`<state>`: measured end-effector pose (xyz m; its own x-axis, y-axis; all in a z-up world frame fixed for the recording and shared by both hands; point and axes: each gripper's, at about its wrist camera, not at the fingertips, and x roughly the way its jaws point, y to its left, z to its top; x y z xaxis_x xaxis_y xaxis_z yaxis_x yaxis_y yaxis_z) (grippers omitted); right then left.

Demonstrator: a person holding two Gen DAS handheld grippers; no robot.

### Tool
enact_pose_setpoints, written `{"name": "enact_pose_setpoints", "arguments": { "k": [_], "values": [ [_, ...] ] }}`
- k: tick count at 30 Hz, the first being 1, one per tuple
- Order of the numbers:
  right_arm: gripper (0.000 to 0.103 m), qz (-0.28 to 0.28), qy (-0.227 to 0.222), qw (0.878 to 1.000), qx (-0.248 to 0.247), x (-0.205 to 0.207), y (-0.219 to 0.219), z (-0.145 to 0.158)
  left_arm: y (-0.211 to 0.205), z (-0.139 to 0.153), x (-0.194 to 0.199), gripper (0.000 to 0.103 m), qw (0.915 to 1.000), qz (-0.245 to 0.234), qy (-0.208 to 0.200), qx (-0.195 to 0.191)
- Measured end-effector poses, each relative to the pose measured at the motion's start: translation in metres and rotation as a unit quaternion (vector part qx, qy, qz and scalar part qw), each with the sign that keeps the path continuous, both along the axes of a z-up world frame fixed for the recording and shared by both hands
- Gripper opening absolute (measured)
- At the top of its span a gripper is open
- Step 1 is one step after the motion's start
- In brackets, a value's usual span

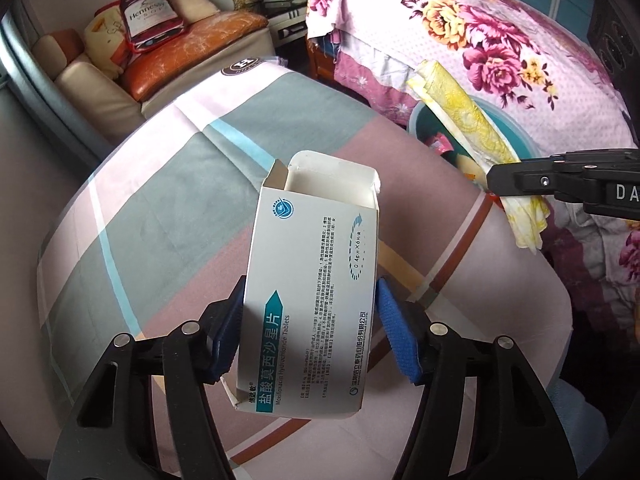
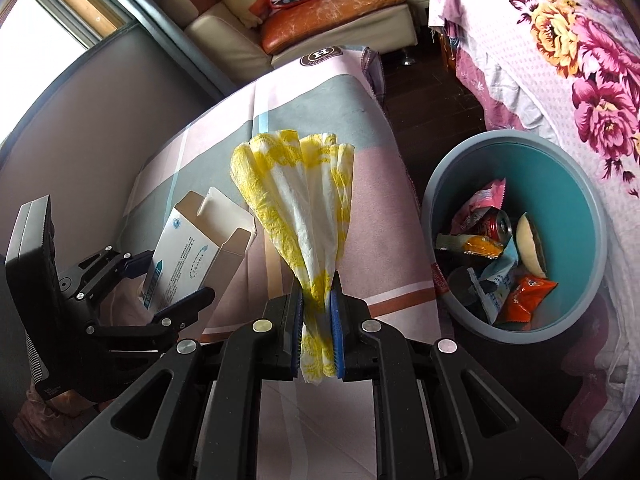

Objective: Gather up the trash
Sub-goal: 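Carry the medicine box and yellow wrapper over the wastebasket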

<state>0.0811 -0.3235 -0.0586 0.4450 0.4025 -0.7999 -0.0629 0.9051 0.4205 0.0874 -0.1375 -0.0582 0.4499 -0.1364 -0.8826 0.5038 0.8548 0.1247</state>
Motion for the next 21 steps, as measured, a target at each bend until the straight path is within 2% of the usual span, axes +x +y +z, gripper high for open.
{"name": "enact_pose_setpoints", "arguments": {
  "k": [7,10,14,16,21],
  "values": [
    [0.012,-0.048,-0.011,0.999,0.022,-0.003,-0.05,0.0,-0.047,0.011,0.006,0.063,0.9997,-0.022,-0.013,-0.002],
    [0.012,-0.063,-0.009,0.998,0.027,-0.004,-0.067,-0.004,-0.066,0.007,0.007,0.059,0.9993,-0.035,-0.011,0.008],
    [0.012,-0.062,-0.004,0.998,0.031,-0.009,-0.074,-0.01,-0.059,0.001,0.009,0.06,0.9993,-0.035,0.002,0.013],
    [0.012,-0.053,0.0,0.998,0.03,-0.01,-0.07,-0.013,-0.045,-0.003,0.013,0.074,0.9997,-0.016,0.016,0.009],
    [0.012,-0.035,0.004,0.999,0.036,-0.006,-0.055,-0.017,-0.016,-0.019,0.019,0.082,0.9987,0.016,0.048,-0.003]
  ]
}}
